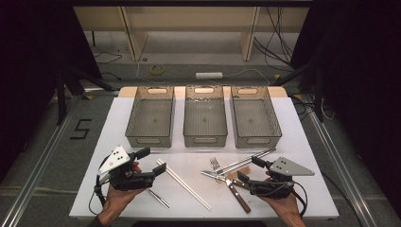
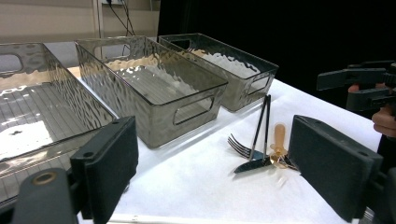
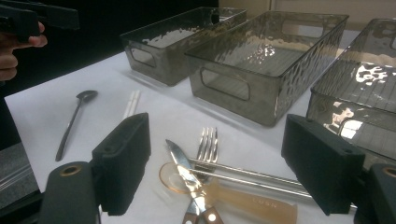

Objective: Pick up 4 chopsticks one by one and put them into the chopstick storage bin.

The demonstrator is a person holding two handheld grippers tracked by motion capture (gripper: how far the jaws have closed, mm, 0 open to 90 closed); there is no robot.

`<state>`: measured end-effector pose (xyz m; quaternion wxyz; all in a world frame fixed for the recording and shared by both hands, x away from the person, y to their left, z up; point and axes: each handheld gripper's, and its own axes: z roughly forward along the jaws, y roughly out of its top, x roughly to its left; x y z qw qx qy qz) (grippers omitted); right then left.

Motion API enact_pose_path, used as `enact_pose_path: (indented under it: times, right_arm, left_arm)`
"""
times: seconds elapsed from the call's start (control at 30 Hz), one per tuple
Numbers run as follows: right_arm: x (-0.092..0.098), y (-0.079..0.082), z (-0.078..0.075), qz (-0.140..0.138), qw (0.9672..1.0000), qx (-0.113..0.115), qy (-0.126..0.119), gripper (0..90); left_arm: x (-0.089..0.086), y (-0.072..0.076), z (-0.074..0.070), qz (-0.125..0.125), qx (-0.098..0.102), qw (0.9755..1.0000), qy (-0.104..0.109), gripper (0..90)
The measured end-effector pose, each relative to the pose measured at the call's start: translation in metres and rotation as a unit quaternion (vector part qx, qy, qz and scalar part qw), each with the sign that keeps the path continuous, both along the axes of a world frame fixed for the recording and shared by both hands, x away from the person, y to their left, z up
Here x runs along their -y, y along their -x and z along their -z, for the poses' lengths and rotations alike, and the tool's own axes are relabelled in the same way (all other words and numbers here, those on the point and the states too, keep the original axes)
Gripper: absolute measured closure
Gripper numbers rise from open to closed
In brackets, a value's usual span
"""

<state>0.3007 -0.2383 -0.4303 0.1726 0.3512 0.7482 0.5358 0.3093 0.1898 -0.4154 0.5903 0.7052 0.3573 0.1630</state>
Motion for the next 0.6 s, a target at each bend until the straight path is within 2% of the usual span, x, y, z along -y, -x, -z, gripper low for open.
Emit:
enact_pose_path:
  times: [0.2, 0.27, 0.3, 0.37, 0.43, 0.47, 0.5, 0.53, 0.57, 0.6]
  right_arm:
    - [0.000, -0.002, -0.002, -0.016, 0.9998, -0.005, 0.009, 25.9]
    - [0.002, -0.005, -0.003, -0.030, 0.9991, -0.015, 0.025, 26.2]
    - [0.002, -0.005, -0.003, -0.030, 0.9991, -0.015, 0.025, 26.2]
    - [0.003, -0.009, -0.006, -0.037, 0.9979, -0.013, 0.051, 26.4]
    - [0.007, -0.016, -0.012, -0.054, 0.9954, -0.017, 0.078, 27.2]
    - [0.007, -0.016, -0.012, -0.054, 0.9954, -0.017, 0.078, 27.2]
    - [0.008, -0.018, -0.015, -0.059, 0.9943, -0.020, 0.086, 27.3]
    - [0.009, -0.025, -0.022, -0.071, 0.9908, -0.022, 0.114, 27.6]
    - [0.009, -0.025, -0.022, -0.071, 0.9908, -0.022, 0.114, 27.6]
    - [0.008, -0.033, -0.029, -0.093, 0.9845, -0.032, 0.145, 28.4]
  left_arm:
    - [0.000, 0.000, 0.000, 0.001, -0.001, 1.0000, -0.001, 15.5]
    - [0.000, -0.001, 0.000, 0.001, -0.001, 1.0000, -0.001, 15.6]
    - [0.000, -0.001, 0.000, 0.001, -0.001, 1.0000, -0.001, 15.6]
    - [0.000, -0.001, 0.000, -0.001, -0.001, 1.0000, 0.000, 15.5]
    - [0.000, -0.001, 0.000, -0.001, -0.001, 1.0000, 0.000, 15.5]
    - [0.000, -0.001, 0.000, -0.001, -0.001, 1.0000, -0.001, 15.5]
    - [0.000, -0.002, 0.000, 0.000, -0.002, 1.0000, -0.002, 15.5]
    - [0.000, -0.002, 0.000, 0.000, -0.002, 1.0000, -0.002, 15.5]
    - [0.000, -0.002, 0.000, 0.001, -0.002, 1.0000, -0.002, 15.5]
    - [0.000, -0.002, 0.000, 0.000, -0.002, 1.0000, -0.001, 15.6]
